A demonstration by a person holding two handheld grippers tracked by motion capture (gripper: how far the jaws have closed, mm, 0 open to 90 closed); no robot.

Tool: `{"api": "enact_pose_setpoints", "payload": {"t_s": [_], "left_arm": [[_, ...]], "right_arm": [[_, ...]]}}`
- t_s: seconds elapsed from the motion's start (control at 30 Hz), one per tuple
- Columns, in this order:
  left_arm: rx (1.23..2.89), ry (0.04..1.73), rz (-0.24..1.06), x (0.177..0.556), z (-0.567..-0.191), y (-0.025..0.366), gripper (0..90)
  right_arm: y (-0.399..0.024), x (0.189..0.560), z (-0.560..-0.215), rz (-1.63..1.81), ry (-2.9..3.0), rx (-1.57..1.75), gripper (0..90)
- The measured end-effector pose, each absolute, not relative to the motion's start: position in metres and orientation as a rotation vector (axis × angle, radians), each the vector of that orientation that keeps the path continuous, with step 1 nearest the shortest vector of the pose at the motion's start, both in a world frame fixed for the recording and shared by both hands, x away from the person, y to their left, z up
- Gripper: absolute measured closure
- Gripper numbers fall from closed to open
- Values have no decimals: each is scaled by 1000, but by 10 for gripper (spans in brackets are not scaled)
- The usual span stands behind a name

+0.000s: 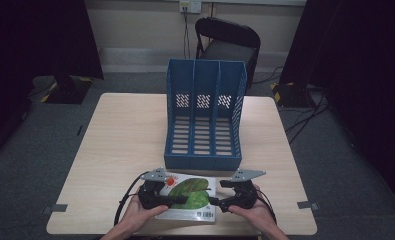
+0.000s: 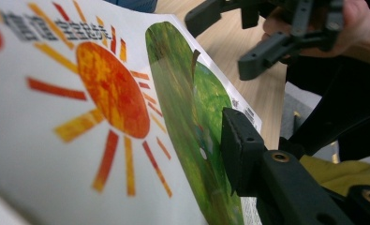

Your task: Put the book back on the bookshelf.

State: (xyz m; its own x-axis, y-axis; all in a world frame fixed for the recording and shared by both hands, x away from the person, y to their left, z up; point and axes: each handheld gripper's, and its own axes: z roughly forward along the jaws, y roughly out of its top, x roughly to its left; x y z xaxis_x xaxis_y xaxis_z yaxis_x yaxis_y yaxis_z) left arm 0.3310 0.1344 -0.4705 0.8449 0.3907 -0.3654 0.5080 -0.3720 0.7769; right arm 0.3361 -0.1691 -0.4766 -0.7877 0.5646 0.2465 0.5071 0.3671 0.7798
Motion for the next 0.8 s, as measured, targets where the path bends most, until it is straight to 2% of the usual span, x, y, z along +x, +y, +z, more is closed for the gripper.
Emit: {"api": "enact_pose_setpoints", "payload": {"t_s": [0.1, 0.2, 0.3, 0.43, 0.47, 0.53, 0.6, 0.8], "left_arm": [[2013, 604, -112, 328, -468, 133, 721], [2012, 558, -84, 323, -465, 133, 729], [2016, 546, -75, 322, -464, 132, 731], [2019, 545, -73, 322, -464, 133, 731], [2019, 542, -65, 322, -463, 134, 732], [2012, 547, -61, 322, -462, 136, 732], [2011, 547, -50, 321, -461, 137, 749], [1982, 578, -39, 323, -459, 143, 774]], "right_arm": [[-169, 338, -477, 1439, 2547, 1014, 196], [-169, 344, -480, 1517, 2532, 1053, 252], [-167, 348, -483, 1536, 2553, 1083, 246], [-164, 347, -483, 1556, 2583, 1066, 292], [-166, 347, -480, 1565, 2573, 1061, 333], [-167, 347, -479, 1574, 2564, 1056, 358], [-171, 346, -473, 1624, 2520, 1035, 436], [-177, 342, -464, 1683, 2469, 991, 540]]}}
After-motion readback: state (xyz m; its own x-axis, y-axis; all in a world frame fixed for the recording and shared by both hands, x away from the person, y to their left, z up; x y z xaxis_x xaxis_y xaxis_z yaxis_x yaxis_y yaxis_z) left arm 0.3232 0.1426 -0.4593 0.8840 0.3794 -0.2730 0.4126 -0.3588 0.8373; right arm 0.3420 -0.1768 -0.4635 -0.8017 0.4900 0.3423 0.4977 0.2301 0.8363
